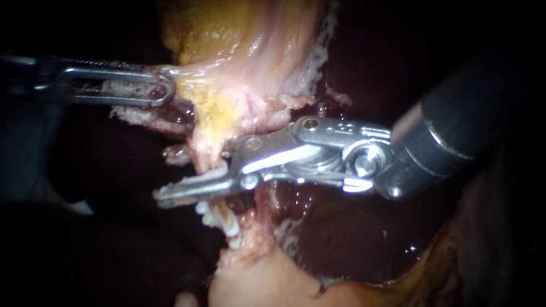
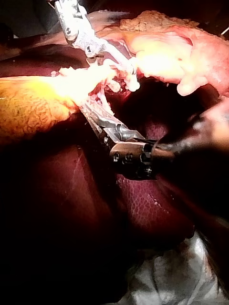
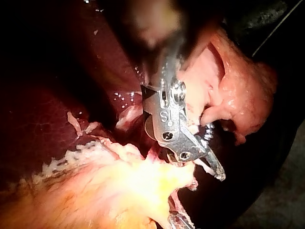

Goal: Clipping third clip left tube

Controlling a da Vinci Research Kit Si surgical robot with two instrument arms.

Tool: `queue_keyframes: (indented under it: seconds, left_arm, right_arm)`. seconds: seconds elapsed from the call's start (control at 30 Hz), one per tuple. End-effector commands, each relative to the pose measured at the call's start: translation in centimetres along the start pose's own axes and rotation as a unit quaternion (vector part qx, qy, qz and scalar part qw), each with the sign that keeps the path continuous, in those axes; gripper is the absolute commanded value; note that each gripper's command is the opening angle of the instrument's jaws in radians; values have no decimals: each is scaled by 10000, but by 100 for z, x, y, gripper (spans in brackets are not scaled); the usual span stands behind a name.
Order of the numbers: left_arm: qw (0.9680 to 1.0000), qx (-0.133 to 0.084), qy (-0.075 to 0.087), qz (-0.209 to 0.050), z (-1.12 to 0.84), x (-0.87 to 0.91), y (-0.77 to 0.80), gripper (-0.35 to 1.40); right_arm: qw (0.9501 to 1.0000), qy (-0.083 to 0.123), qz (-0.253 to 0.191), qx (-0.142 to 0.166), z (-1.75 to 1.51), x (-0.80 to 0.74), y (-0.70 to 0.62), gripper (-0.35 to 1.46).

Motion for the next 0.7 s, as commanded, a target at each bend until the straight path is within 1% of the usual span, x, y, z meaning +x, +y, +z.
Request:
queue_keyframes:
  seconds: [0.03,0.13,0.2,0.23,0.27,0.3,0.37,0.4,0.7]
  left_arm:
    - [10000,1,0,0,0,0,0,-35]
    - [10000,1,0,0,0,0,0,-35]
    - [10000,1,0,1,0,0,0,-35]
    - [10000,2,0,1,0,0,0,-35]
    - [10000,2,1,1,0,0,0,-35]
    - [10000,2,1,1,0,0,0,-35]
    - [10000,3,1,1,1,0,0,-35]
    - [10000,4,2,1,1,-1,0,-35]
    - [10000,4,2,3,2,-1,-1,-35]
  right_arm:
    - [10000,-4,30,0,-1,0,0,3]
    - [9999,-3,149,0,-2,0,-1,-12]
    - [9995,-2,324,3,-3,-1,-2,-30]
    - [9993,-3,383,5,-4,-2,-2,-35]
    - [9986,13,530,8,-6,-2,-3,-35]
    - [9984,-10,560,-28,-6,-2,-2,-35]
    - [9977,-95,652,-124,-6,-2,-3,-35]
    - [9977,-124,653,-130,-7,-2,-3,-35]
    - [9977,-122,654,-137,-7,-2,-2,-35]
